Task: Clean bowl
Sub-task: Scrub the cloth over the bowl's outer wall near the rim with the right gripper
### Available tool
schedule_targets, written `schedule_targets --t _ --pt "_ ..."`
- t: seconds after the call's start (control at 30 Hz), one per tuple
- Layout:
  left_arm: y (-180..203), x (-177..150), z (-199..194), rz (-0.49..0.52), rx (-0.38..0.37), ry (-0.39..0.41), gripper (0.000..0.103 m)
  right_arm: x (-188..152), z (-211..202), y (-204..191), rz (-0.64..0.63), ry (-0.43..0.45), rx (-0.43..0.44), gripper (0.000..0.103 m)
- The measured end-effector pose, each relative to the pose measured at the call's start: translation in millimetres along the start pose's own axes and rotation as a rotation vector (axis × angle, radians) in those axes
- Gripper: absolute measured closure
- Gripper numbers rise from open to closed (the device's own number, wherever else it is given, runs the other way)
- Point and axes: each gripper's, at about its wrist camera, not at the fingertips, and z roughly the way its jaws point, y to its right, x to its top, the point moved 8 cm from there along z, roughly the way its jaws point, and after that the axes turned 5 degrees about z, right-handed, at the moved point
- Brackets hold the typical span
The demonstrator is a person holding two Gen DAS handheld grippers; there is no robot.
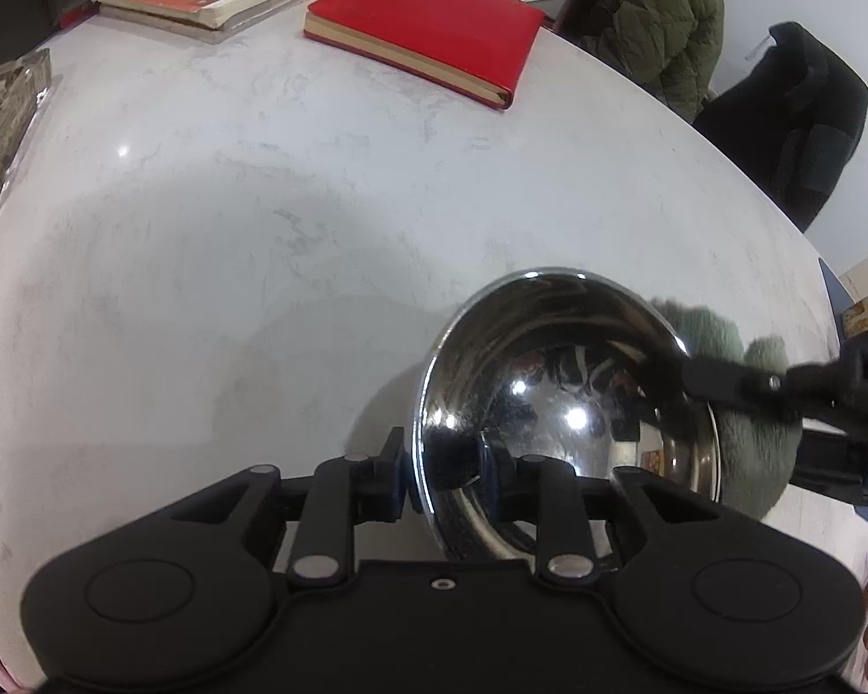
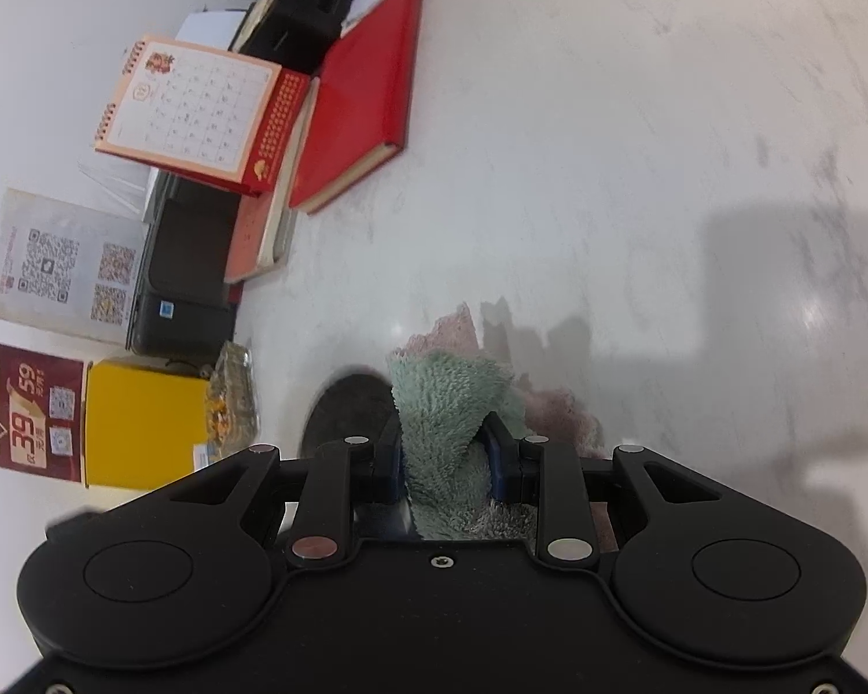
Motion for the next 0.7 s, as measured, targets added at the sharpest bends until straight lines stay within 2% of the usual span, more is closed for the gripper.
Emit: schedule_targets --t 0.27,0.5,0.7 --pt "0.5 -2.5 0.5 -0.003 -0.006 0.010 0.076 -26.9 -7.0 12.2 0.049 -0.037 -0.010 0.077" --pt "0.2 -2.7 0.6 0.000 -0.003 0.008 0.076 -4.6 -4.4 -0.8 0.041 0.008 0.017 0.077" --pt "0.0 -3.3 0.3 0.002 -0.003 0.012 0.076 -22.9 -9.8 8.1 0.071 -0.016 0.007 0.077"
